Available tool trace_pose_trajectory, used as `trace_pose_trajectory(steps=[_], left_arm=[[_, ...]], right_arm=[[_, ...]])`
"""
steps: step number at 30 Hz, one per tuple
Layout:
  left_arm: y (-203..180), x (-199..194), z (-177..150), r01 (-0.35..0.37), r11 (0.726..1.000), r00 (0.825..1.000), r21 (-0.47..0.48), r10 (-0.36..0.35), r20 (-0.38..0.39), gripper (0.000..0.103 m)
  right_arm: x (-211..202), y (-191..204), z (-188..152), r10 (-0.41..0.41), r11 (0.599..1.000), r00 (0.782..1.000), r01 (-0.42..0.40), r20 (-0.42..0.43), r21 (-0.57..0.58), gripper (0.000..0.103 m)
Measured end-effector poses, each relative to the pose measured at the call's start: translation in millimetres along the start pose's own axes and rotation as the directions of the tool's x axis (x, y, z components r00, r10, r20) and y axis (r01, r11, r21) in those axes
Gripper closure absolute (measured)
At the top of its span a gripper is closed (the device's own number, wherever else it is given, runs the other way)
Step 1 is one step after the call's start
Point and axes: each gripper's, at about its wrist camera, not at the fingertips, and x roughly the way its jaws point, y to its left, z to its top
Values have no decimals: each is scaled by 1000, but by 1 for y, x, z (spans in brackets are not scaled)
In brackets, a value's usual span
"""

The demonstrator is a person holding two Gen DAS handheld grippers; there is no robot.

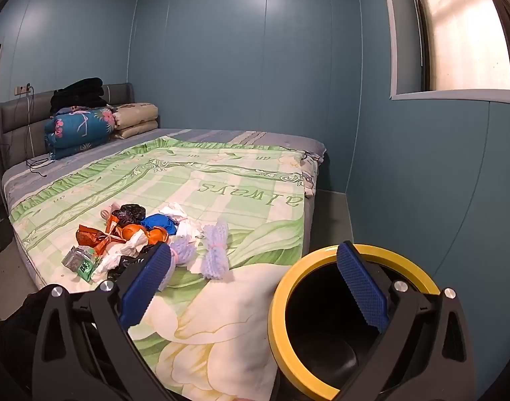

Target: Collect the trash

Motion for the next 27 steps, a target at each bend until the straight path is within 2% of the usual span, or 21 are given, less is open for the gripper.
trace_pose_trajectory(steps=[27], left_arm=[[-1,1,0,-2,1000,1000,2,2,-12,7]], right_arm=[[1,0,-2,2,1000,1000,-2,-4,2,8]])
